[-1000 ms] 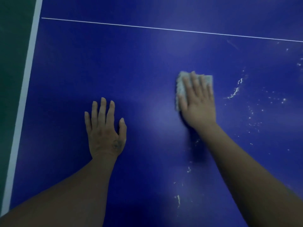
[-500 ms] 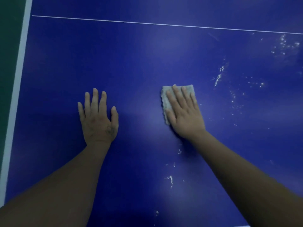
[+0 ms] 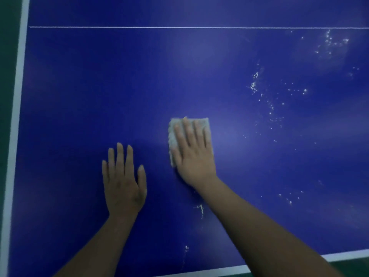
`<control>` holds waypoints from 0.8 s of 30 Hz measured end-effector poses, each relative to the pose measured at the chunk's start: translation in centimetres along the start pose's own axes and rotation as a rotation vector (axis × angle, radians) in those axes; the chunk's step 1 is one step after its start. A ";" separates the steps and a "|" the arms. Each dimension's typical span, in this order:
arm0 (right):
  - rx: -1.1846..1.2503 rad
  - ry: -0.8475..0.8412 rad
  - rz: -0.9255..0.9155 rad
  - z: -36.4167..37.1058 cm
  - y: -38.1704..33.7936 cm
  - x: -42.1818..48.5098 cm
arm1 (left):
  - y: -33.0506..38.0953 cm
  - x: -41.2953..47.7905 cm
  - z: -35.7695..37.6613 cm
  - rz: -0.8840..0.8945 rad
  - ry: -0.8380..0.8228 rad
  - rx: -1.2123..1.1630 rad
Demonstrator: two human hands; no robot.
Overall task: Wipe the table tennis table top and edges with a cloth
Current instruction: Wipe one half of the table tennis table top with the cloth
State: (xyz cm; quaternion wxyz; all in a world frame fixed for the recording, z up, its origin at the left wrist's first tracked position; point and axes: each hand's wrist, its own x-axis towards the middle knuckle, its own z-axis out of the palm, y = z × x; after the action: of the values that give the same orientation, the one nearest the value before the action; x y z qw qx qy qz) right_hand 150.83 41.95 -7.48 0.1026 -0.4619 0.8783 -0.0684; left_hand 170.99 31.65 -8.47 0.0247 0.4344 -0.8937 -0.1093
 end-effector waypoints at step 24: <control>0.029 -0.008 -0.127 1.1 1.2 -7.6 | -0.4 -3.5 0.6 -0.037 -0.070 0.009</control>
State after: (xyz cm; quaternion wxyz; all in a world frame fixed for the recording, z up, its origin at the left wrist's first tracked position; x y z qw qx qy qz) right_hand 154.28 48.85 -7.90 0.1081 -0.5153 0.8458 -0.0858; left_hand 173.39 34.26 -8.98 -0.0106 0.4469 -0.8863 -0.1208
